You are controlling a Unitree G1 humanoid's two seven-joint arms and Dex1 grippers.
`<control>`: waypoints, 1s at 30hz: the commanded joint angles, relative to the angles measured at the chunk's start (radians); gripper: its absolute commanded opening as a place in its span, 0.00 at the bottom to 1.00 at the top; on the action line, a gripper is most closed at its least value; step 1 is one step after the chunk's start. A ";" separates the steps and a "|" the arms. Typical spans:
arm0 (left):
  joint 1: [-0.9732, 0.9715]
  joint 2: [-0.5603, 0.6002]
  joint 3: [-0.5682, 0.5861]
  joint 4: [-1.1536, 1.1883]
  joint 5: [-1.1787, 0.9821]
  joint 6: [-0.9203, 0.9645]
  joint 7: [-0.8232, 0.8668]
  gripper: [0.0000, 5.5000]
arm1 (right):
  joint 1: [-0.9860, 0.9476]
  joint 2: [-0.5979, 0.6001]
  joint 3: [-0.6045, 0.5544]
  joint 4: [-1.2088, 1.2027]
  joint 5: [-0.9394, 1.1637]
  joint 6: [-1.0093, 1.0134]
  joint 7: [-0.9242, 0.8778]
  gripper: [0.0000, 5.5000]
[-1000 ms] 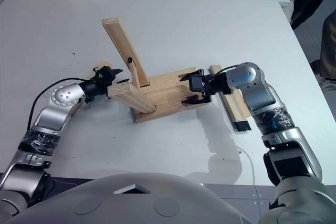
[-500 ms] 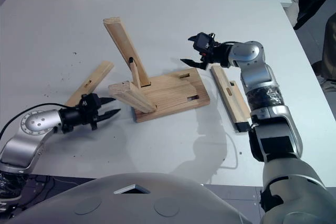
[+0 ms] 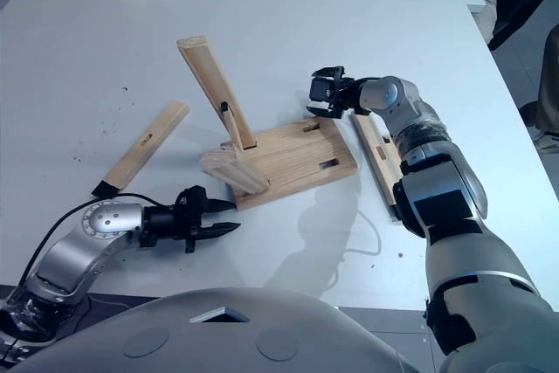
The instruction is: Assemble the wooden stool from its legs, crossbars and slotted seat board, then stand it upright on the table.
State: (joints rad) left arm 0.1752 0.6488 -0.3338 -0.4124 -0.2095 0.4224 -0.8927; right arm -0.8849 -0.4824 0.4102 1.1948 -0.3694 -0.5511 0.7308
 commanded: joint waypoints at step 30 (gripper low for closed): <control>-0.325 -0.045 0.103 0.458 0.245 -0.258 0.211 0.37 | 0.283 -0.147 -0.150 -0.432 0.193 0.108 0.353 0.72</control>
State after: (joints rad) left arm -0.2256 0.5151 -0.2877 0.1411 0.0578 0.1359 -0.6330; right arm -0.6243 -0.5688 0.2974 0.8057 -0.1959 -0.4622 1.0921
